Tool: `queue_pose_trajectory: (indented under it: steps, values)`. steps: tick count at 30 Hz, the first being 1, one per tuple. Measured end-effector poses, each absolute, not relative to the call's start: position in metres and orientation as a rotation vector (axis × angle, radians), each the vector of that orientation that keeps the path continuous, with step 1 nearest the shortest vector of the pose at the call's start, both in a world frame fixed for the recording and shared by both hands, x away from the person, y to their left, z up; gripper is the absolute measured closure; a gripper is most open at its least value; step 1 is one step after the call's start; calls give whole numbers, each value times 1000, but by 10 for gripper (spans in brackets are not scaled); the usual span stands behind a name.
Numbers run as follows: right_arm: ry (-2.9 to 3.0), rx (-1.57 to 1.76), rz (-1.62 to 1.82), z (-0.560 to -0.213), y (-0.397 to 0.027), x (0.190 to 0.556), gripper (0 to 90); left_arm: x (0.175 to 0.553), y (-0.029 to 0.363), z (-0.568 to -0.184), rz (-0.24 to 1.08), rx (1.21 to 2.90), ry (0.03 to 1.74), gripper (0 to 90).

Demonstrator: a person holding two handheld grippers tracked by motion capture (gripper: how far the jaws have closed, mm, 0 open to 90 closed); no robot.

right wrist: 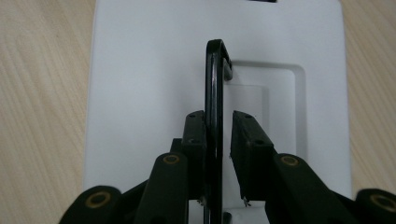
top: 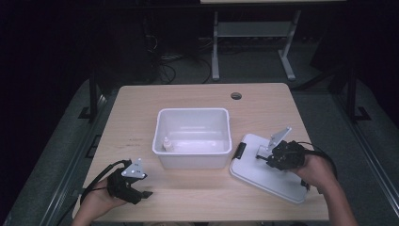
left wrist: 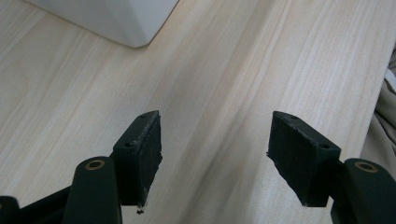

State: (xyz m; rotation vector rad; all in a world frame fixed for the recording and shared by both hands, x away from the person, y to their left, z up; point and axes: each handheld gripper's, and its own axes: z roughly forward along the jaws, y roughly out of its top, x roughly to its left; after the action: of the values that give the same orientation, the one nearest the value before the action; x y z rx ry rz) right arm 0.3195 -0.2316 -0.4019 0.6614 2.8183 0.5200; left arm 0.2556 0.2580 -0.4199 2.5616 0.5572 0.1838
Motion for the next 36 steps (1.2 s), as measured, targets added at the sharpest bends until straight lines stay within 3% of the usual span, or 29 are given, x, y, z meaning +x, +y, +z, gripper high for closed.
queue_pose_trajectory:
  steps: [12, 36]
  values:
    - [2825, 633, 511, -401, -234, 324, 834, 256, 258, -420, 179, 2560, 554, 344]
    - [2842, 531, 624, -378, -248, 333, 840, 257, 261, -421, 172, 2547, 556, 343]
